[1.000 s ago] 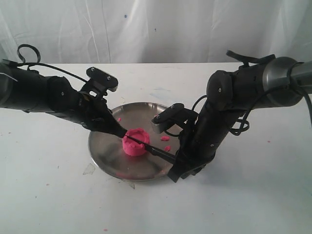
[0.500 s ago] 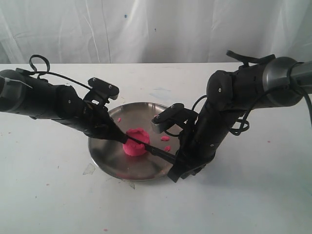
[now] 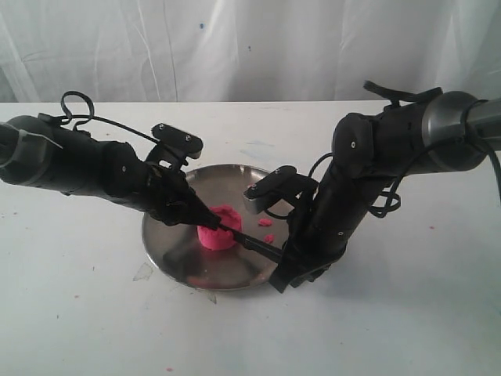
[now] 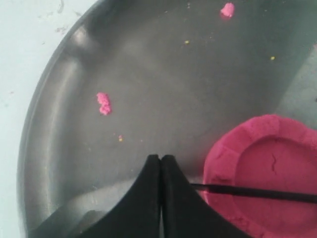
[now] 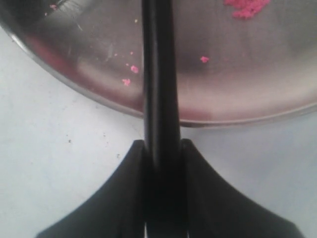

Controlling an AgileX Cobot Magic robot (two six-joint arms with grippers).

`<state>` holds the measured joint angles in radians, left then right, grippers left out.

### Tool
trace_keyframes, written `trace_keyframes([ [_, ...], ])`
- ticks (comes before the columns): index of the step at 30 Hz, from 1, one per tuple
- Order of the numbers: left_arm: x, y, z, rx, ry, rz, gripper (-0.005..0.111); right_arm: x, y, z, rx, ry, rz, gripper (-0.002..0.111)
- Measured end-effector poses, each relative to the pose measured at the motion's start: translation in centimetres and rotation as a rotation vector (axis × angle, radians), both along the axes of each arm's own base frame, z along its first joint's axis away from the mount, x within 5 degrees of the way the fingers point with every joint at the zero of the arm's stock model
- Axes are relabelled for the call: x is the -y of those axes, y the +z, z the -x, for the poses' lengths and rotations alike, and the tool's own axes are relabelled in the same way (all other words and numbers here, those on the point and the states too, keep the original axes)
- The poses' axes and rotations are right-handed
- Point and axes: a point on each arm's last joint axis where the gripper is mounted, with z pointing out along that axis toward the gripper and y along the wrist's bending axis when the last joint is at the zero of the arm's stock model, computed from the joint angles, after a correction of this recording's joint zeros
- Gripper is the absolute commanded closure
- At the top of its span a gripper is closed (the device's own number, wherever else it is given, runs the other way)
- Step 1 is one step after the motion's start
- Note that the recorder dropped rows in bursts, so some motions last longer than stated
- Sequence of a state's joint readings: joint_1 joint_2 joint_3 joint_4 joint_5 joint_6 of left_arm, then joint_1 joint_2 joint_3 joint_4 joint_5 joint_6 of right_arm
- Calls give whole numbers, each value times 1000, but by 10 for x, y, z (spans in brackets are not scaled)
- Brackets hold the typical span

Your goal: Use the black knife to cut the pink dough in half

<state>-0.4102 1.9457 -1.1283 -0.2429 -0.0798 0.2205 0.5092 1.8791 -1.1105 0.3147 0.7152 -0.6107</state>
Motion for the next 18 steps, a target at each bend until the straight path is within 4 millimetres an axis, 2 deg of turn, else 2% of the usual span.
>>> trace_keyframes([
  [12,2,0,0,12,-18,-10,107,0,0,0,0,0,0,108],
  [18,3,-10,-3,13,-13,-17,107,0,0,0,-2,-7,-2,108],
])
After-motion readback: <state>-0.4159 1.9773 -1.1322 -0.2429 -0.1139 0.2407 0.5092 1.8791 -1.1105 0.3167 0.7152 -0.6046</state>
